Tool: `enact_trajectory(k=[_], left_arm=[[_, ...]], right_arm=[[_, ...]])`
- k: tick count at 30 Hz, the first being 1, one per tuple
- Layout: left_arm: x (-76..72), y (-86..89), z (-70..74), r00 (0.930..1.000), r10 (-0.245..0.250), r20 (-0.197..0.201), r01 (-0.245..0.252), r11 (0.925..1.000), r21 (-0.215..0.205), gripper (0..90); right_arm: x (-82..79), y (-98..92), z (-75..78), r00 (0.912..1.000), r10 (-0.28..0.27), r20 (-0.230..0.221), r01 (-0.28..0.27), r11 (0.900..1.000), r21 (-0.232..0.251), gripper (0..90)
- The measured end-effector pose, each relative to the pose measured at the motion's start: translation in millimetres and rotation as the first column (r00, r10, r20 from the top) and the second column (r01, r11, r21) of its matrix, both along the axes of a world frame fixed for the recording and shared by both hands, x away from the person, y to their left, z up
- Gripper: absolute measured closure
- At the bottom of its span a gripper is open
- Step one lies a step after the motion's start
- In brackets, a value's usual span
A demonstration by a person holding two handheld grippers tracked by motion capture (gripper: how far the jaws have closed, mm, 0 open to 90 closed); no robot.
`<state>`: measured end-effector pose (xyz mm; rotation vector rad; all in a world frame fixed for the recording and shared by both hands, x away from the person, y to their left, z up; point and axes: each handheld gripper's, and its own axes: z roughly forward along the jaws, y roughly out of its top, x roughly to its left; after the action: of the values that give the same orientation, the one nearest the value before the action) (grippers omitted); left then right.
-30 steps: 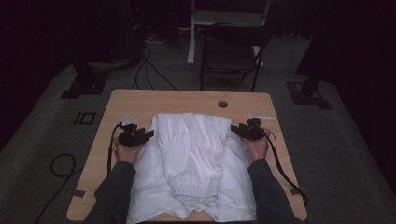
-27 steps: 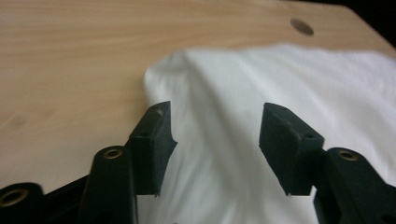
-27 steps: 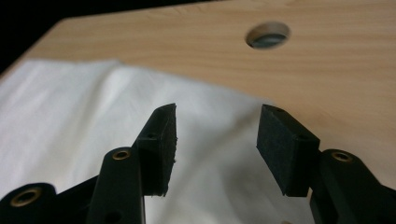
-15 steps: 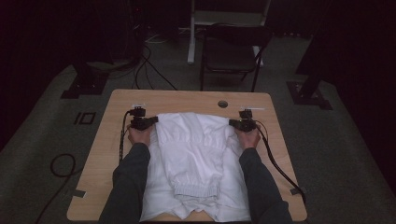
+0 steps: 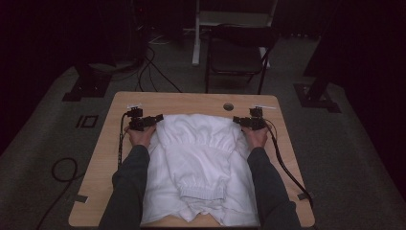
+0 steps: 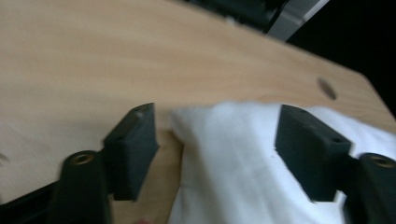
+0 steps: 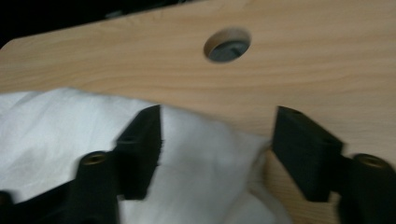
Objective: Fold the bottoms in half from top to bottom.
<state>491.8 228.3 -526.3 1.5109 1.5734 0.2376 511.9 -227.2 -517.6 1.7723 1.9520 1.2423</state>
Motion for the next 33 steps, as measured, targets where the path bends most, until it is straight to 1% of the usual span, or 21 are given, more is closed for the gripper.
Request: enact_trajectory(k=[2,3,5,7,8,10,12,14,17,19,20,21,22,23,24,26,27,29,30,31,33], left_arm=[[3.8,-4.0,-11.9,0.9985,-0.021,-0.051,0.021,0.9998,0.006,28.0],[5.3,-7.4,-17.9,0.9967,-0.038,-0.073,0.038,0.9992,0.009,28.1],[6.4,-11.8,-21.4,0.9951,-0.069,-0.071,0.07,0.9975,0.01,30.1],[9.1,-14.7,-20.2,0.9916,-0.089,-0.094,0.09,0.996,0.003,34.0],[10.9,-17.0,-19.4,0.9892,-0.097,-0.109,0.098,0.9951,0.004,37.4],[13.3,-20.8,-19.2,0.9836,-0.11,-0.143,0.111,0.9938,0.005,51.7],[13.9,-19.0,-22.4,0.9801,-0.113,-0.163,0.109,0.9934,-0.037,71.9],[12.7,-14.3,-20.0,0.983,-0.111,-0.146,0.101,0.9919,-0.076,83.4],[11.0,-7.7,-5.9,0.9911,-0.111,-0.073,0.1,0.9845,-0.144,85.3],[10.2,-4.4,4.5,0.9943,-0.104,-0.025,0.097,0.9762,-0.194,85.4],[9.5,-2.8,9.0,0.9952,-0.097,-0.007,0.093,0.9699,-0.225,85.4],[9.5,-2.8,9.0,0.9952,-0.097,-0.007,0.093,0.9699,-0.225,85.4],[9.5,-2.8,9.0,0.9952,-0.097,-0.007,0.093,0.9699,-0.225,85.4],[4.5,1.7,21.1,0.9943,-0.095,0.048,0.105,0.9527,-0.285,85.4],[0.6,3.6,26.2,0.9921,-0.105,0.07,0.12,0.95,-0.288,85.3],[-7.4,6.5,34.7,0.985,-0.141,0.1,0.162,0.9537,-0.253,85.3],[-12.9,7.9,38.5,0.9798,-0.161,0.119,0.186,0.9516,-0.245,85.3],[-25.8,9.9,46.9,0.9685,-0.203,0.145,0.23,0.9517,-0.204,85.3],[-33.6,12.0,50.1,0.9612,-0.22,0.167,0.252,0.9453,-0.207,85.3],[-39.2,12.8,52.2,0.9559,-0.234,0.178,0.267,0.9427,-0.2,85.2],[-56.4,14.2,57.4,0.9411,-0.274,0.199,0.308,0.9361,-0.17,85.2]], right_arm=[[4.3,5.4,-7.1,0.9987,0.024,-0.045,-0.025,0.999,-0.035,25.8],[5.5,8.2,-10.7,0.998,0.037,-0.052,-0.039,0.998,-0.055,25.5],[8.3,13.0,-20.1,0.9937,0.046,-0.102,-0.054,0.996,-0.077,26.0],[9.1,14.4,-22.6,0.9941,0.045,-0.099,-0.054,0.995,-0.09,29.9],[9.7,14.6,-22.0,0.9935,0.043,-0.106,-0.052,0.995,-0.088,34.7],[10.8,16.0,-21.3,0.9897,0.069,-0.125,-0.078,0.994,-0.072,53.3],[11.2,17.2,-21.2,0.9862,0.085,-0.142,-0.097,0.992,-0.081,70.0],[11.0,14.9,-19.5,0.9862,0.09,-0.138,-0.099,0.994,-0.054,81.0],[9.2,11.9,-10.0,0.9911,0.092,-0.097,-0.097,0.994,-0.051,83.4],[8.4,9.6,-0.6,0.9944,0.092,-0.052,-0.095,0.994,-0.045,83.6],[7.9,8.4,4.9,0.9952,0.094,-0.027,-0.095,0.995,-0.037,83.6],[7.9,8.4,4.9,0.9952,0.094,-0.027,-0.095,0.995,-0.037,83.6],[7.3,7.9,11.2,0.9955,0.094,0.003,-0.094,0.995,-0.032,83.6],[3.5,6.3,26.6,0.9912,0.106,0.08,-0.104,0.994,-0.02,83.6],[1.5,5.7,31.7,0.9887,0.11,0.102,-0.11,0.994,-0.013,83.6],[-6.8,4.2,43.4,0.9768,0.149,0.154,-0.148,0.989,-0.014,83.5],[-12.1,3.3,46.7,0.969,0.173,0.177,-0.171,0.985,-0.024,83.5],[-24.7,-0.3,50.5,0.9553,0.207,0.211,-0.206,0.978,-0.024,83.5],[-31.8,-3.0,51.6,0.9491,0.222,0.224,-0.222,0.975,-0.023,83.4],[-39.2,-5.4,51.8,0.9429,0.236,0.235,-0.239,0.971,-0.017,83.5],[-53.8,-9.4,51.5,0.9324,0.264,0.246,-0.267,0.963,-0.023,83.5]])
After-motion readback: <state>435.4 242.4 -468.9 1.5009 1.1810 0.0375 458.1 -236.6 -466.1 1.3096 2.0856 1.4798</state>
